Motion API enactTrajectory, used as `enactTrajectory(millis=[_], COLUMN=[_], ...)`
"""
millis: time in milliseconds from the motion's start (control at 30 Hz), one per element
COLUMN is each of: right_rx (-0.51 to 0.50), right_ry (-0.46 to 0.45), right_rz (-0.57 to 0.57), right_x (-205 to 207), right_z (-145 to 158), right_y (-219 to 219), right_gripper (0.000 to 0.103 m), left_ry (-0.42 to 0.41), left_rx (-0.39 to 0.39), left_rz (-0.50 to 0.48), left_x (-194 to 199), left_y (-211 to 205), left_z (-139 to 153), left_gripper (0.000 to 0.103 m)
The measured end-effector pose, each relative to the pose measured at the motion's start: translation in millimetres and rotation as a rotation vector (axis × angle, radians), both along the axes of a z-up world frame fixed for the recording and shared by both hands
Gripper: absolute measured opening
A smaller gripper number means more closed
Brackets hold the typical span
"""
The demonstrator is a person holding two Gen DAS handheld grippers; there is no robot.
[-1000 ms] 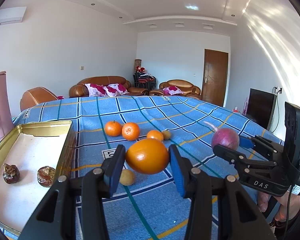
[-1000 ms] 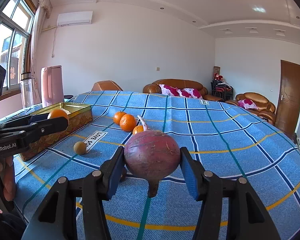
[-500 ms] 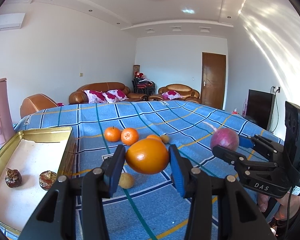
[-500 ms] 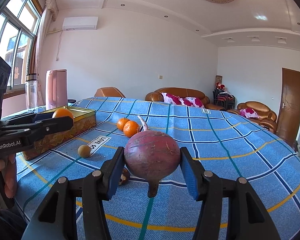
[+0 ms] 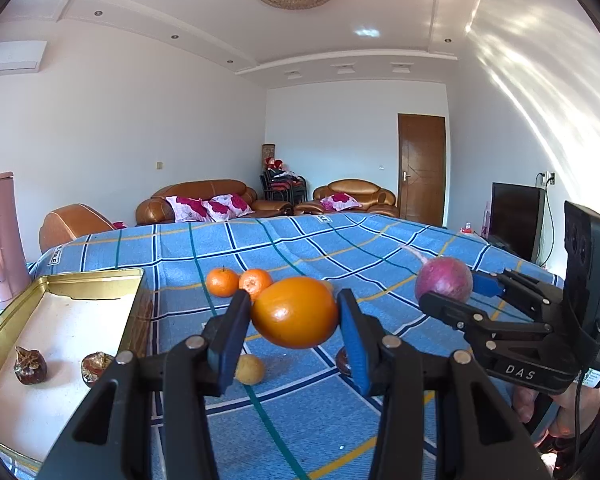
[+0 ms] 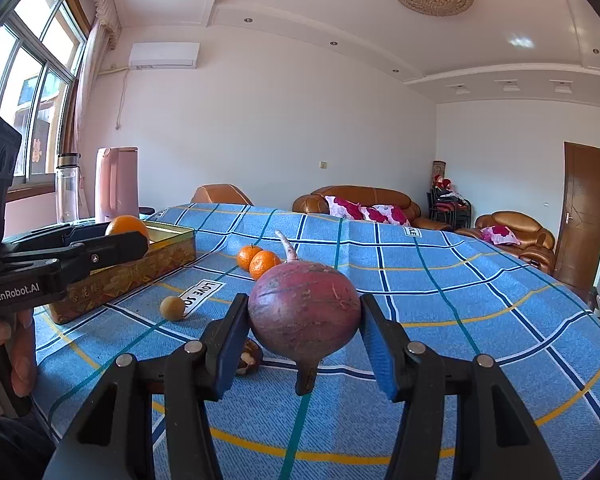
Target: Organize fruits
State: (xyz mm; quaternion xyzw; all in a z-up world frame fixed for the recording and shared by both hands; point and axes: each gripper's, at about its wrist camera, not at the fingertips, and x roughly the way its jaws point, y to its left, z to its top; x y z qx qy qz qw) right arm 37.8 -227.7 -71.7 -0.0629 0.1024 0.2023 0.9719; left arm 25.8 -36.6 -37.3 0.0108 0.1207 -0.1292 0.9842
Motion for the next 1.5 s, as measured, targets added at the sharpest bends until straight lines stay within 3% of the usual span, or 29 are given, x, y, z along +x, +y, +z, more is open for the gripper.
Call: enactTrajectory(millis=[900,1500], right_rx=[0.010,0.015], right_ry=[-0.080,-0.079], right_rz=[0.011,0.010], right_x=[-14,-15], right_z=[1,14], right_y=[-3,0], right_gripper=[0.056,0.056], left_ry=[-0.096,-0.077], left_rx=[0.033,0.041], left_rz=[0.029,0.047], left_x=[-20,-20], left_y=[-5,-1], left_z=[10,20], left_gripper=[0.047,0.047])
